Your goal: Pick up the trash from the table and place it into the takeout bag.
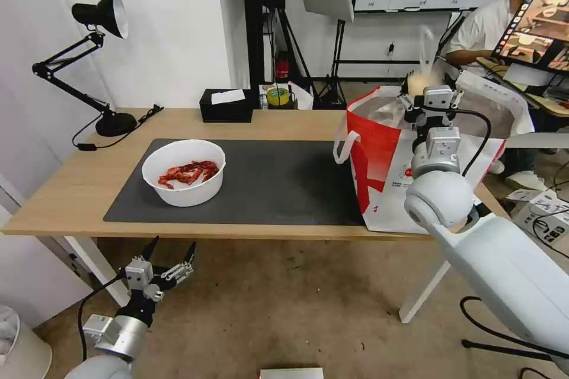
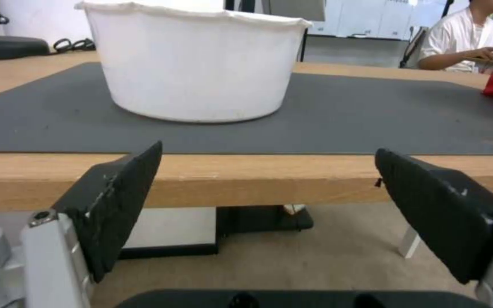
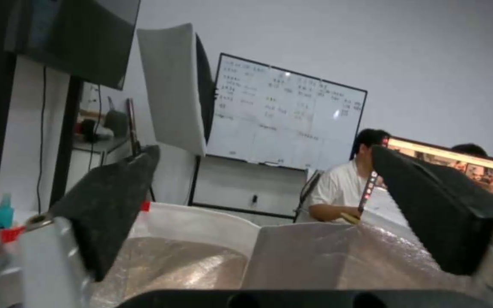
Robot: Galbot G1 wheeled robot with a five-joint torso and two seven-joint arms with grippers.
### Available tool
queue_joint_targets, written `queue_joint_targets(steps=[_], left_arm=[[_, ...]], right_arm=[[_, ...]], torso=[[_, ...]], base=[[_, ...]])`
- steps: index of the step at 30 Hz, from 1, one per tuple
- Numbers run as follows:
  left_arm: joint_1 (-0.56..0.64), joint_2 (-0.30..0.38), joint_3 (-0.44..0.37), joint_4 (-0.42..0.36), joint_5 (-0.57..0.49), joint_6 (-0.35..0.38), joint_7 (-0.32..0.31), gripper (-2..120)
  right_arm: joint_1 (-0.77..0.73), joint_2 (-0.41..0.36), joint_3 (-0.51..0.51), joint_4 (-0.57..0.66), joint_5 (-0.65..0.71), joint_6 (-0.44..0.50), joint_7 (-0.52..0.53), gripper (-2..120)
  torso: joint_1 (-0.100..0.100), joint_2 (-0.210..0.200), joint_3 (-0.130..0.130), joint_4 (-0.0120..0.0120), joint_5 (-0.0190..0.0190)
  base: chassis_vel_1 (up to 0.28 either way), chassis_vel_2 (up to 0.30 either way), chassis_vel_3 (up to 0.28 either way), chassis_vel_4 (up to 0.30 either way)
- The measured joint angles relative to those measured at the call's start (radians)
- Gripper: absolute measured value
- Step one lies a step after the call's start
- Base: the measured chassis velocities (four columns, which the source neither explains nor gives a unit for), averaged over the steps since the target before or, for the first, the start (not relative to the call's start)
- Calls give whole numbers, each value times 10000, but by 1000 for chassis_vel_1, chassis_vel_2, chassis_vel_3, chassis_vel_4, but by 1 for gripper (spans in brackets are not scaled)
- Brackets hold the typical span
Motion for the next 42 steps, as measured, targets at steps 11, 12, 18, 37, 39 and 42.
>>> queue_joint_targets(steps=[11,12,18,37,39,42], left_arm=[[-87,131,4,-18,-99,2,-10,100],[-87,132,-1,-25,-104,2,-11,100],[-77,132,-39,-51,-102,2,-14,100],[12,110,-200,-170,-266,62,-12,100],[13,109,-221,-154,-261,58,-2,100],[18,101,-250,-122,-257,28,9,100]], right_arm=[[-62,-78,-5,184,263,87,5,100],[-107,-87,24,254,280,223,5,100],[-404,-259,142,789,1095,1184,-964,100],[-4422,-1172,1315,3141,2310,2103,-5025,100],[-5190,-1153,1518,3229,2063,2312,-5185,100],[-6125,-1023,1828,3268,1727,2569,-5364,100]], torso=[[0,0,0,0,0],[0,0,0,0,0],[0,0,0,1,-1],[0,0,-1,0,0],[-1,1,-2,-1,0],[-1,0,-1,0,0]], base=[[0,0,0,0],[0,0,0,0],[0,0,0,0],[0,0,0,0],[0,0,0,0],[0,0,0,0]])
